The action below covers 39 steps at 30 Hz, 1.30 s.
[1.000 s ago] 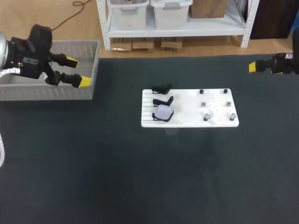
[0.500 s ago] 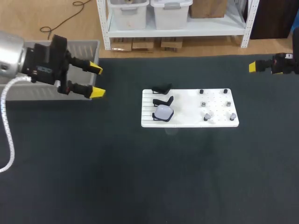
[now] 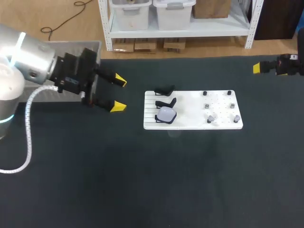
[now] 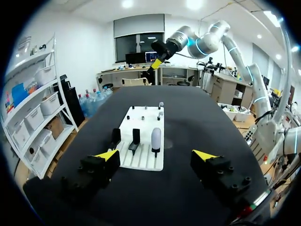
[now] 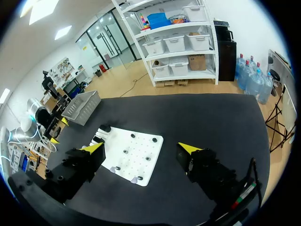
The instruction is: Pick up each earbud case from the left stands, insert the matching earbuds, close the lid, and place the case in the box.
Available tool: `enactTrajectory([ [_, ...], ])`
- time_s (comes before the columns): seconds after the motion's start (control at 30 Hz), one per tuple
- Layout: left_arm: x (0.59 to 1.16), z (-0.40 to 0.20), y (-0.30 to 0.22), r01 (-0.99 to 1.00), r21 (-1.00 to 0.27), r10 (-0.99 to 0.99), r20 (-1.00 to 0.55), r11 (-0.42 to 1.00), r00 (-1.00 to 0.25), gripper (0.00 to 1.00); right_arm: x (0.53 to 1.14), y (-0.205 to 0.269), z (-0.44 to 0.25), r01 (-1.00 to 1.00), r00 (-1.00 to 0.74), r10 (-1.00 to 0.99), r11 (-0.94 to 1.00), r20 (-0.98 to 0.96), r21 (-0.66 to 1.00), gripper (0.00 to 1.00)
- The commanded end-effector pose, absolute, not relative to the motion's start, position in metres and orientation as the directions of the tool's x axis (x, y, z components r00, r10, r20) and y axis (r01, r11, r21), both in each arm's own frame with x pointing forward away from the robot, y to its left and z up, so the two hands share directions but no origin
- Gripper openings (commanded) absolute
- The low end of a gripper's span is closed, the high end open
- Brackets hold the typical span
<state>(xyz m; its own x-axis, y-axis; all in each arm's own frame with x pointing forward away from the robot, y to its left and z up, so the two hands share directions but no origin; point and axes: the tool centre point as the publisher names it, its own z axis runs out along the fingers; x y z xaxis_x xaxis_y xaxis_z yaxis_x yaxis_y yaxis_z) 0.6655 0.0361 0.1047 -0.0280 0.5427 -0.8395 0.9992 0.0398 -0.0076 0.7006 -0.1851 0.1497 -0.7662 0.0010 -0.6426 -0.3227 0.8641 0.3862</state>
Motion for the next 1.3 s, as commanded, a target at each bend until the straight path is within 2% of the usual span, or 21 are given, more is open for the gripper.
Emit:
enactTrajectory([
  [0.03, 0.679, 0.09, 0.021, 0.999, -0.023, 0.534, -0.845, 0.027, -0.034, 1.0, 0.7, -0.185, 0.15, -0.324, -0.766, 0.0, 0.864, -0.643, 0.386, 1.0],
  [0.23, 0.686, 0.08, 0.007, 0.998, -0.062, 0.531, -0.846, -0.008, -0.048, 1.0, 0.7, -0.185, 0.15, -0.324, -0.766, 0.0, 0.864, -0.643, 0.386, 1.0],
  [0.63, 0.681, 0.058, -0.017, 0.998, -0.057, 0.52, -0.853, -0.02, -0.038, 1.0, 0.7, -0.185, 0.15, -0.324, -0.766, 0.0, 0.864, -0.643, 0.386, 1.0],
  [1.03, 0.676, 0.039, -0.035, 0.994, -0.106, 0.486, -0.87, -0.008, -0.089, 1.0, 0.7, -0.185, 0.15, -0.324, -0.766, 0.0, 0.864, -0.643, 0.386, 1.0],
  [1.3, 0.675, 0.034, -0.041, 0.996, -0.084, 0.458, -0.886, -0.01, -0.071, 0.81, 0.7, -0.185, 0.15, -0.324, -0.766, 0.0, 0.864, -0.643, 0.386, 1.0],
])
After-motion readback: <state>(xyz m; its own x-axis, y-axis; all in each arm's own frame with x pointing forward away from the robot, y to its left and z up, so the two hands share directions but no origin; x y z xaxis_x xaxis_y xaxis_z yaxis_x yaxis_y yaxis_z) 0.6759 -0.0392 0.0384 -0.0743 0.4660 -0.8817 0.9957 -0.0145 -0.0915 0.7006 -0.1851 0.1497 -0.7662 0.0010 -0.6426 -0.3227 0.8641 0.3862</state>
